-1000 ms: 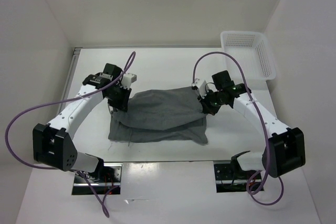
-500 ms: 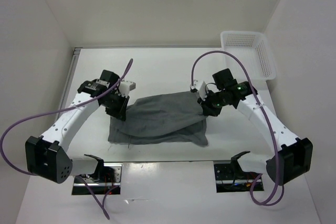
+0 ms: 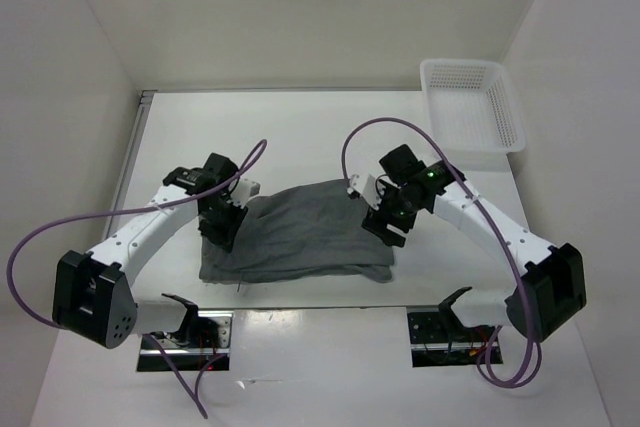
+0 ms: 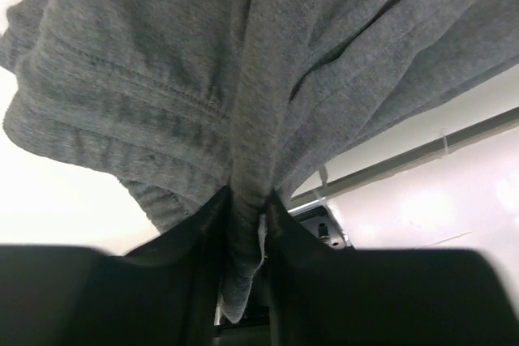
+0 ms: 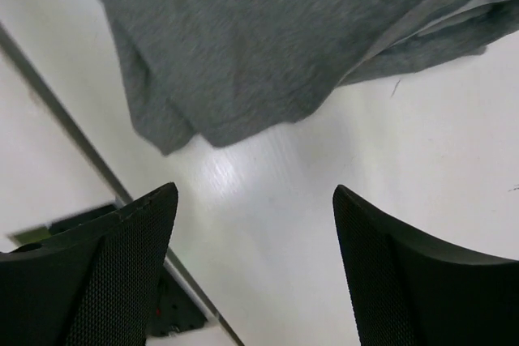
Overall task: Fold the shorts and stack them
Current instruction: Fold the shorts
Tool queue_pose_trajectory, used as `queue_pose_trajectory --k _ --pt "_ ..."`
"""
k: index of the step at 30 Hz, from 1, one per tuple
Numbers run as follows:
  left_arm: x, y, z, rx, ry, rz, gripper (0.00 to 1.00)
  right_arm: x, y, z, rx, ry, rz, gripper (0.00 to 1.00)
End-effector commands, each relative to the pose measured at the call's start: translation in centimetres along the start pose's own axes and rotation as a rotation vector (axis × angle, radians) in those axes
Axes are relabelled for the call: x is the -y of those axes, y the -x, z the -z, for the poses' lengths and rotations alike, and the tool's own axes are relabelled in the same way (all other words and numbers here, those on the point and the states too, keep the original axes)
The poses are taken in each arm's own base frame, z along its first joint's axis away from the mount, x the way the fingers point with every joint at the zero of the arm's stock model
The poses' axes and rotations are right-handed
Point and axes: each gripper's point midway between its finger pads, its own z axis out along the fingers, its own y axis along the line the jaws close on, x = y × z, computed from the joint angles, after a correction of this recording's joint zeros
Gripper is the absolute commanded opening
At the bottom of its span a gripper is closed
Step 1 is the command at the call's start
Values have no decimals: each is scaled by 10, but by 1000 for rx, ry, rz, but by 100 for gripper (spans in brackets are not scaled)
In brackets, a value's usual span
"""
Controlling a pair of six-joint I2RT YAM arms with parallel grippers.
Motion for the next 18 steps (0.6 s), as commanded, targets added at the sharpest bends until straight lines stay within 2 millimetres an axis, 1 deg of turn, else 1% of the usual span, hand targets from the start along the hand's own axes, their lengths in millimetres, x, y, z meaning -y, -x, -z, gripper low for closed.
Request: queue_pose_trajectory --k 1,2,3,4,5,6,7,8,9,10,11,12,13,14,15,16,17,18 --pt "-6 -3 -2 -16 40 -8 35 30 45 -2 152 -107 -118 82" --pt "-9 -1 2 -13 56 -8 41 44 58 -4 209 -146 -155 82" --pt "-9 -1 4 -13 56 -8 43 52 58 -8 223 -172 -253 82" --pt "-10 -1 9 -4 66 -9 45 59 58 -11 236 -190 -303 84" --pt "-9 -4 15 -19 65 -8 48 72 68 -14 283 -213 -355 85" --pt "-4 -8 20 -25 41 -7 57 80 64 -17 287 -231 -423 88" --pt "0 -17 25 -45 25 -5 61 81 67 -19 308 -220 -503 88" --pt "5 -36 32 -124 2 5 64 82 72 -21 326 -210 -539 88" --pt "9 -44 36 -147 -13 8 68 86 77 -25 344 -211 -572 89" --pt "7 -39 40 -127 0 5 74 86 80 -28 355 -202 -633 89" --pt "5 -39 43 -127 11 4 74 90 79 -30 357 -202 -674 89" --pt "2 -37 45 -120 31 2 74 93 77 -37 344 -206 -709 89" --pt "-3 -26 49 -90 47 9 74 101 73 -40 345 -218 -782 89" --pt "-9 -6 48 -18 64 19 79 104 69 -43 337 -218 -820 89" --pt "-20 7 46 10 75 64 81 107 62 -51 313 -212 -859 89" --pt "-27 29 45 78 73 81 83 112 56 -53 306 -214 -925 89" --pt "-34 44 44 117 71 104 85 115 55 -56 307 -216 -949 89" --pt "-50 59 43 142 67 161 86 114 52 -63 287 -207 -965 89"
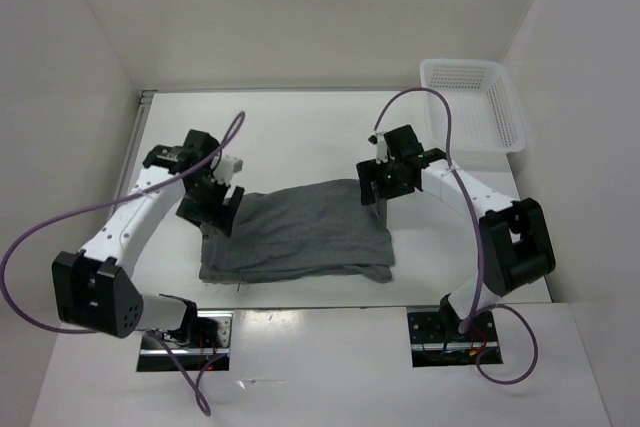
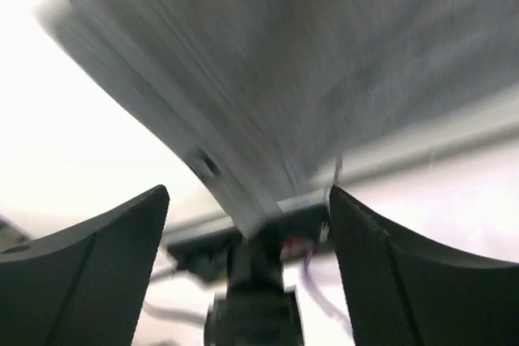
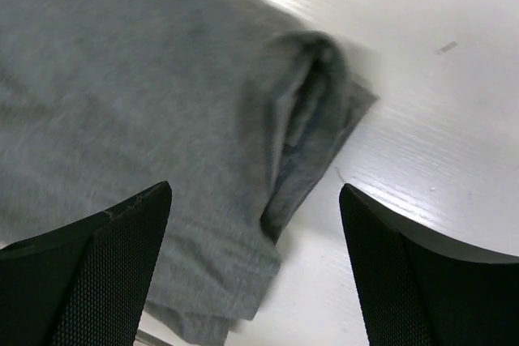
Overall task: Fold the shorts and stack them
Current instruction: Fold the shorts
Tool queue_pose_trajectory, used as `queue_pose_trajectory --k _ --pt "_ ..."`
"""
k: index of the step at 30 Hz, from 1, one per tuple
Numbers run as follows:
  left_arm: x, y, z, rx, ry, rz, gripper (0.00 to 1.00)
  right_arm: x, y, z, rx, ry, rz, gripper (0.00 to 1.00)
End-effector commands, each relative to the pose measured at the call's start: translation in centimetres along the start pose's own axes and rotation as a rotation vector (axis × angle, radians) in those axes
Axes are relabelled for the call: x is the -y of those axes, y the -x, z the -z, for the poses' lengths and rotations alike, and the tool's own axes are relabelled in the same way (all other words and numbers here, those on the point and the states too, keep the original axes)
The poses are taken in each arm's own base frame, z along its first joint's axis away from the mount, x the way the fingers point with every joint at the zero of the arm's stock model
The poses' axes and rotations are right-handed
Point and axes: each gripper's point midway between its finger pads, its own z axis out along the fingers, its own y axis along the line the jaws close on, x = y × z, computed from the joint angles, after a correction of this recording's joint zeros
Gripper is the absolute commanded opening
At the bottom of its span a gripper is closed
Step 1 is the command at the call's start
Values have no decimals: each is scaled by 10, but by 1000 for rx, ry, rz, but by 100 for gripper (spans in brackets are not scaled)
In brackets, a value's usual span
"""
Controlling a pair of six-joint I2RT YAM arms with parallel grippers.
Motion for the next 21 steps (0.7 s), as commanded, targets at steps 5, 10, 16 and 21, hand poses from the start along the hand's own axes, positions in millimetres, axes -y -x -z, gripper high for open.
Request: queue_pose_trajectory --k 5,10,16,21 --pt "-80 93 -36 157 74 198 90 20 7 -31 18 -63 -196 89" --pt "-77 75 -76 -15 15 224 90 37 -13 -45 -47 -95 -288 84" --pt "-70 69 -103 -75 -8 211 78 24 -22 -67 -87 0 -306 67" --pt "-69 93 -117 -67 -60 214 33 34 -2 -89 -73 -23 -276 13"
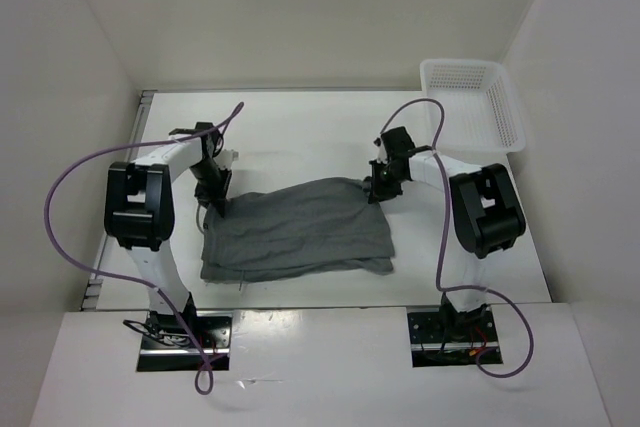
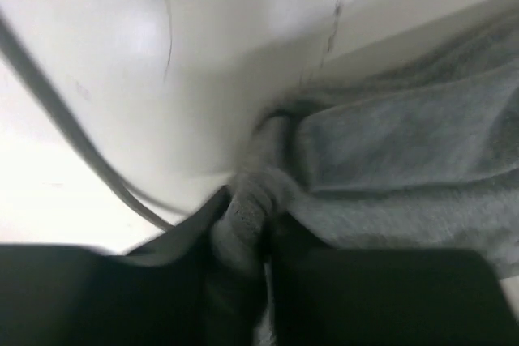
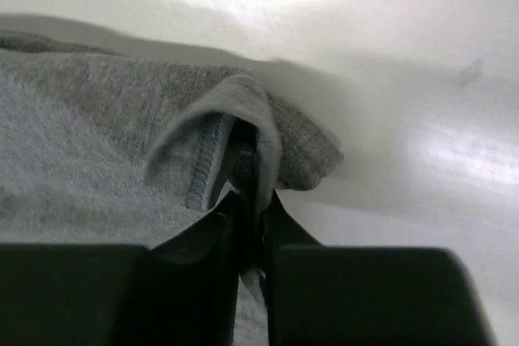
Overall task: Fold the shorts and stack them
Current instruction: Fold the shorts
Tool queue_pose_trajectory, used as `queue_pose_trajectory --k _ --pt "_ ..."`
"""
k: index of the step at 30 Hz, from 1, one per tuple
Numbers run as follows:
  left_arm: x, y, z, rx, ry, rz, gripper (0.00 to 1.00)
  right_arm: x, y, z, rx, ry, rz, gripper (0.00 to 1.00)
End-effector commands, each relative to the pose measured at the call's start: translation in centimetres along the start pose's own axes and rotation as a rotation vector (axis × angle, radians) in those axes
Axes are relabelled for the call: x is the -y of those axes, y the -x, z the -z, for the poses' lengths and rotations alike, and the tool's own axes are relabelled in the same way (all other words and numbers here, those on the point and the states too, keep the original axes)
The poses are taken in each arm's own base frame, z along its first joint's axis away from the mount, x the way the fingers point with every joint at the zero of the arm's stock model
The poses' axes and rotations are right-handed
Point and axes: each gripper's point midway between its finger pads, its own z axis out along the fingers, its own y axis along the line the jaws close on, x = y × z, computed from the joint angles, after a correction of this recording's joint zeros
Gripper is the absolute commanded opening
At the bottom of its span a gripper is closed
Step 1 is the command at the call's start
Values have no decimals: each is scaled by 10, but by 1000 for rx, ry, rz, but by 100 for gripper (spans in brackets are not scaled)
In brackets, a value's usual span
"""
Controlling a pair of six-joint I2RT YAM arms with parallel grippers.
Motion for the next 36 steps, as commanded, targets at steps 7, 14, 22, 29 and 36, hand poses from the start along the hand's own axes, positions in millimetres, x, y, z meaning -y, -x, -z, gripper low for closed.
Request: queue_pose_trajectory --k 7,14,22,29,36 --pt "3 114 5 215 -45 -33 9 -1 148 -17 280 -71 68 0" --pt "-1 182 32 392 -22 -56 59 -1 197 -13 372 -116 141 73" --pt "-8 192 106 624 50 -61 93 -8 179 20 383 -89 191 82" --pt "3 141 97 517 -2 -61 90 3 152 6 315 -105 202 73" --pt "6 102 73 396 -42 -42 77 3 126 -5 252 -68 210 68"
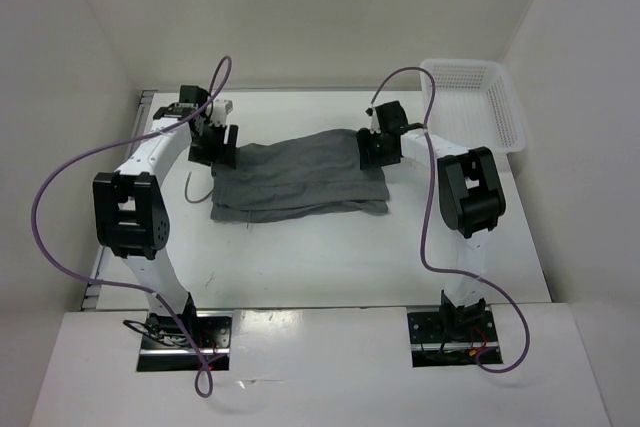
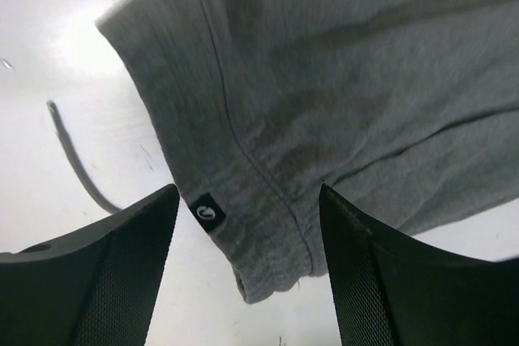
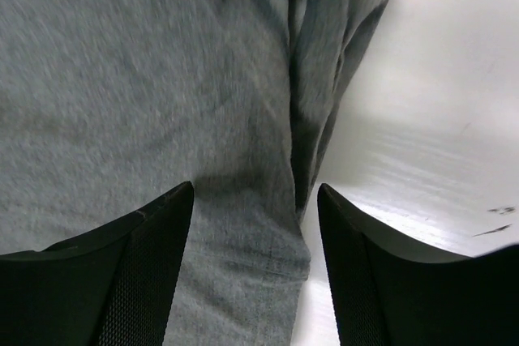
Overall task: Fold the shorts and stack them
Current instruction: Fold the shorts
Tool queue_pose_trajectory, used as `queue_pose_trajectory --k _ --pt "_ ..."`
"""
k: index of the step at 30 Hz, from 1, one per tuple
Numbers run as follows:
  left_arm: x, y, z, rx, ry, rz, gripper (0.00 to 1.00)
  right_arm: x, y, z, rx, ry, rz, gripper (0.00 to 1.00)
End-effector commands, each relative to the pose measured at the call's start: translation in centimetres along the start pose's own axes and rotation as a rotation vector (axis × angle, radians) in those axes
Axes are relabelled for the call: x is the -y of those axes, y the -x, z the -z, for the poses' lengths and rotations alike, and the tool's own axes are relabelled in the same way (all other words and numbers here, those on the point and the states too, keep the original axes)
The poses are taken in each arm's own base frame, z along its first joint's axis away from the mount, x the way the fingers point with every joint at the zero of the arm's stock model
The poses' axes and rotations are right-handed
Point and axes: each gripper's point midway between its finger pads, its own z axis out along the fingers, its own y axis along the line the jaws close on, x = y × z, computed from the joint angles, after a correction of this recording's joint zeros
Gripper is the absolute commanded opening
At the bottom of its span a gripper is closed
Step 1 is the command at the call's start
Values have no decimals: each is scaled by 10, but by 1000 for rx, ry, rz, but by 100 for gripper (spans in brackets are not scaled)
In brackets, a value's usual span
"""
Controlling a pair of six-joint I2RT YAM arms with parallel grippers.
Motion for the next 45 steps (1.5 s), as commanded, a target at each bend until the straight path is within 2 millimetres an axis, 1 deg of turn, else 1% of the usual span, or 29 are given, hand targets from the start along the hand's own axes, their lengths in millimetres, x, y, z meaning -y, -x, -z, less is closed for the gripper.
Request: queue_pose_trajectory --k 1,2,3,4,6,7,11,12,14,15,18,20,22,25,26,28,29,30,32,35,36,37,38,39,40,41,43,44,45 --pt "2 -21 3 -65 -18 13 77 -3 9 15 44 24 16 68" --pt "-2 -21 3 -64 -14 21 75 -3 6 17 42 24 25 68" --pt "-3 -24 4 -75 -5 23 74 -1 6 17 43 15 25 65" --pt "0 -27 5 -88 -20 26 71 0 0 15 30 14 23 65" --pt "6 -29 5 -94 -54 29 68 -2 -2 18 29 23 23 62" --pt "8 -29 5 -93 -64 30 63 -1 -6 17 18 22 22 62" --pt "13 -41 9 -143 -89 41 54 -1 -8 19 18 22 22 58" --pt "14 -46 11 -164 -91 46 54 -1 -8 19 18 22 22 58" --pt "14 -48 12 -173 -92 48 54 -2 -5 18 27 23 23 55" --pt "13 -50 16 -177 -81 47 54 -2 -5 18 27 23 23 54" --pt "11 -53 21 -191 -64 48 57 -1 -1 19 37 14 24 54" --pt "8 -56 22 -199 -61 58 57 0 -1 19 37 14 24 54" --pt "10 -52 23 -189 -71 58 59 3 7 24 59 -10 37 53" --pt "9 -55 27 -200 -63 59 64 5 13 28 81 -20 58 53" --pt "6 -55 28 -199 -59 67 65 5 16 32 92 -19 59 53" --pt "11 -55 28 -196 -85 70 65 2 11 30 80 -1 59 53" --pt "10 -54 29 -193 -98 80 63 2 11 30 80 0 59 53" --pt "17 -53 29 -188 -137 84 62 -1 11 30 79 13 60 51" --pt "22 -54 26 -197 -172 91 59 -1 11 30 79 14 51 49" --pt "26 -57 19 -218 -199 100 50 5 8 27 72 -16 59 44" --pt "27 -59 16 -230 -212 105 47 7 9 27 72 -25 59 44" --pt "29 -62 13 -235 -223 108 42 10 9 27 73 -41 68 42" --pt "31 -63 12 -233 -236 110 39 9 12 31 84 -40 69 42" --pt "31 -67 11 -242 -237 112 35 12 8 29 78 -52 77 42" --pt "31 -68 9 -240 -237 112 32 12 7 32 81 -52 77 42" --pt "31 -68 9 -240 -237 112 25 13 -1 30 63 -53 76 42" --pt "30 -68 4 -243 -237 113 19 13 -7 30 54 -53 76 42" --pt "30 -68 4 -243 -237 113 16 12 -14 29 38 -45 75 42" --pt "30 -68 4 -243 -237 113 13 12 -11 31 47 -45 75 42"
